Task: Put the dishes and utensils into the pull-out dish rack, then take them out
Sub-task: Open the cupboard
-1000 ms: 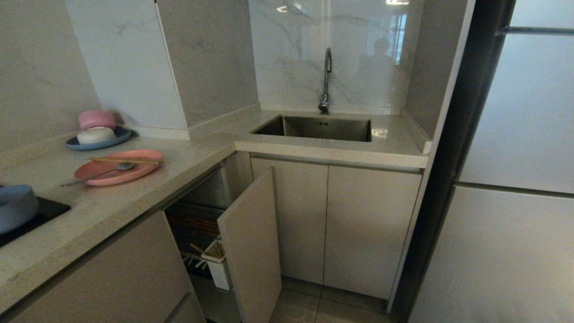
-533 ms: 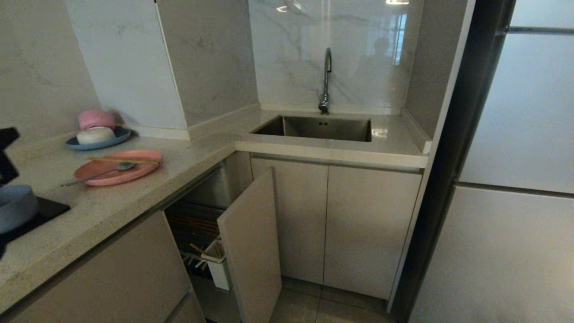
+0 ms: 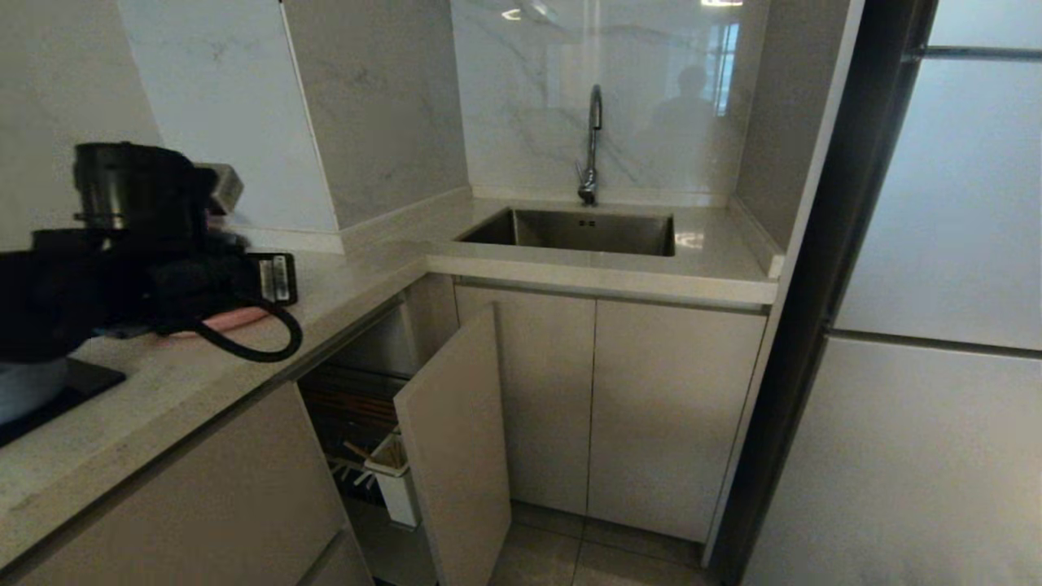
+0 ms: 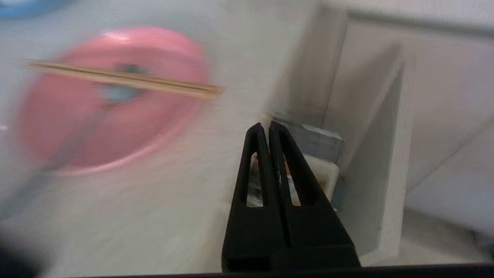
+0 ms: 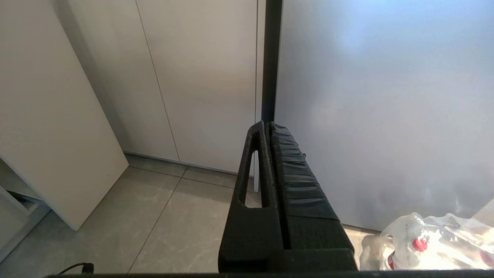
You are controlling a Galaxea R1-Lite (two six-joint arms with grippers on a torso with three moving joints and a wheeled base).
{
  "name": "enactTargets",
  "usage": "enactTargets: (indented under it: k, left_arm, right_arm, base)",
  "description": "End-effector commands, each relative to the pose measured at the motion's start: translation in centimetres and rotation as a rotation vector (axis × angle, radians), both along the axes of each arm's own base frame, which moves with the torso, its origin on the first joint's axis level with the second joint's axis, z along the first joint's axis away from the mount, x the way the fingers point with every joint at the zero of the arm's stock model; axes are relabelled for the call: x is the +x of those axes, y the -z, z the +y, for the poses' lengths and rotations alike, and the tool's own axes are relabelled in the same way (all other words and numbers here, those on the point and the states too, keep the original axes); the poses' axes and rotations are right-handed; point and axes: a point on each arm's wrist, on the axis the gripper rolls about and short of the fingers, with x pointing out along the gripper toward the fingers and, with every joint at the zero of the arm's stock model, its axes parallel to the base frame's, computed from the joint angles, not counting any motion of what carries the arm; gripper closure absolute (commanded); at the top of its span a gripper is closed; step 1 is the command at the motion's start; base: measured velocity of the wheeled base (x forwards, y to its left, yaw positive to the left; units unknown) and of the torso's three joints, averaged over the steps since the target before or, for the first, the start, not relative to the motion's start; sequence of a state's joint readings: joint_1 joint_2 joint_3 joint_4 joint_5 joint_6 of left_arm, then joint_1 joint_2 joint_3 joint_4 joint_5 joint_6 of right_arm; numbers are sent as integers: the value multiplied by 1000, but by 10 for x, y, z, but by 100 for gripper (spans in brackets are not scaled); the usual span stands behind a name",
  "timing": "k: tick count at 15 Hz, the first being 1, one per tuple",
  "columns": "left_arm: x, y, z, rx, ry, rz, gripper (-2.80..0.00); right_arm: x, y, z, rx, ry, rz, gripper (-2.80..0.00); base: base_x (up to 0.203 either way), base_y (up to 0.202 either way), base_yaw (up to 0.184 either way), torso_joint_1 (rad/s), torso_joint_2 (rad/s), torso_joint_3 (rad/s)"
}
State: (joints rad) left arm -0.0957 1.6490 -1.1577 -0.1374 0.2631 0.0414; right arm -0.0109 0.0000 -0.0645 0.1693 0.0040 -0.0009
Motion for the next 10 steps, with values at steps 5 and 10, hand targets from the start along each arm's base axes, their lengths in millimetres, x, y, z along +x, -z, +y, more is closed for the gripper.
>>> enactTargets:
  k: [5, 10]
  left_arm:
    - [61, 57, -20, -95, 86, 281, 0]
    - [86, 82, -24, -144, 90, 397, 0]
  right_arm:
    - [0, 0, 0, -1, -1, 1, 0]
    - [0, 0, 0, 0, -1, 1, 0]
  base:
    - [0, 0, 0, 0, 0, 0]
    - [0, 0, 0, 0, 0, 0]
